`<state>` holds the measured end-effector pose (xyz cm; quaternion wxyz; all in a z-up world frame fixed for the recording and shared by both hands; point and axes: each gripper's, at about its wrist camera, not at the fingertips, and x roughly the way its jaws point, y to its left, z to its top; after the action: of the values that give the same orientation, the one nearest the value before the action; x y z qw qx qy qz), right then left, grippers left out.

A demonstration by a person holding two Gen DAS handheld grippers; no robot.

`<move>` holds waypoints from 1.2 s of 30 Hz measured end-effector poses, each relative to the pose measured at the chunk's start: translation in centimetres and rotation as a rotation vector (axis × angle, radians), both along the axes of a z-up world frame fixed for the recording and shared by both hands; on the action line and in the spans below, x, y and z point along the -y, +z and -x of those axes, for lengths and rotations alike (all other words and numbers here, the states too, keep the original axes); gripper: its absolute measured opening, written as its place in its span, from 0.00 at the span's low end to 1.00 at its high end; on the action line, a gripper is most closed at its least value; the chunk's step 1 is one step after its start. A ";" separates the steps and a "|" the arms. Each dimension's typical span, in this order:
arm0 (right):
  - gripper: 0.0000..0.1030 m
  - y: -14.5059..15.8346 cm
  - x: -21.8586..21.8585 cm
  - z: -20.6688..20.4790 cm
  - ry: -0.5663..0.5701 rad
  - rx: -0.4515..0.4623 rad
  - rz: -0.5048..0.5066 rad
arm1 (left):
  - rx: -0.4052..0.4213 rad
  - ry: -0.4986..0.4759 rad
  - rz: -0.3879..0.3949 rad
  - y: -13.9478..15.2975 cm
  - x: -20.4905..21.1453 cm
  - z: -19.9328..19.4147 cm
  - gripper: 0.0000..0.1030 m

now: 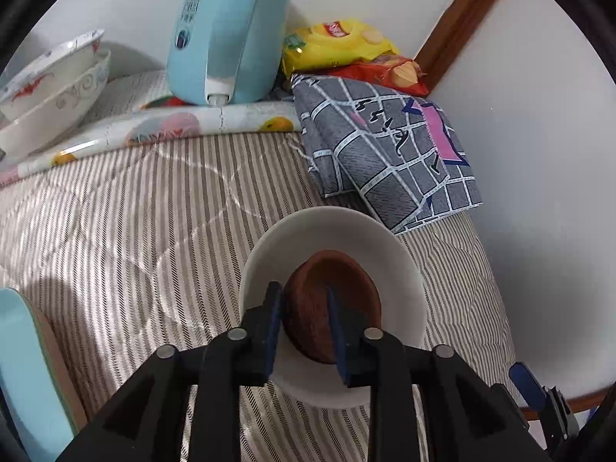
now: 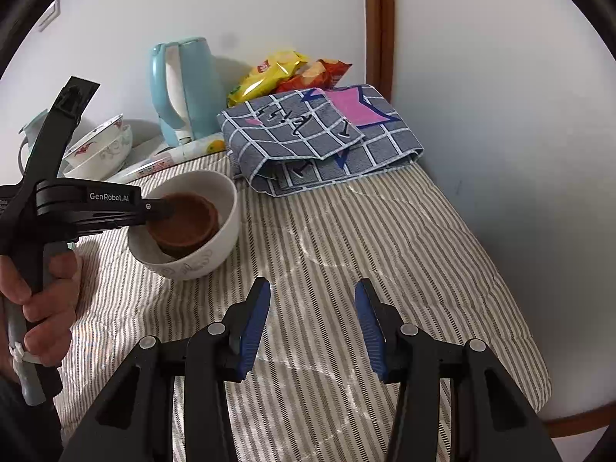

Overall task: Organize plates and bowls
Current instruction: 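Open the left gripper and pull it back from the white bowl, then grip the white bowl rim with the left gripper while the right grips the opposite rim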

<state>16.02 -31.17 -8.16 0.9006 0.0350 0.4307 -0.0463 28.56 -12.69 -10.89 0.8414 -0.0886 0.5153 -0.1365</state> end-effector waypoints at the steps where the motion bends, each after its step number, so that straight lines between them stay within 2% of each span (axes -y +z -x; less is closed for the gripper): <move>1: 0.44 0.1 -0.2 0.0 0.004 0.000 0.001 | 0.010 -0.001 -0.005 0.4 0.0 0.2 0.27; 15: 0.44 1.7 -2.1 -1.6 0.009 0.039 0.004 | 0.081 0.037 -0.005 3.7 -4.0 2.8 0.27; 22: 0.44 1.2 -2.9 -3.2 0.012 0.039 -0.049 | 0.042 0.074 0.037 2.4 -6.6 3.4 0.27; 28: 0.44 0.1 -3.4 -5.1 0.025 0.020 -0.084 | 0.024 0.067 0.067 1.4 -6.3 3.0 0.27; 32: 0.44 -1.1 -3.6 -6.6 0.031 -0.010 -0.090 | 0.018 0.056 0.061 0.9 -5.4 2.4 0.27; 36: 0.39 -2.2 -3.9 -8.0 0.042 -0.043 -0.083 | 0.008 0.057 0.031 0.1 -4.3 1.9 0.27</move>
<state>23.98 -27.30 -10.37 0.8897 0.0624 0.4521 -0.0099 26.61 -8.35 -10.82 0.8456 -0.1157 0.5068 -0.1210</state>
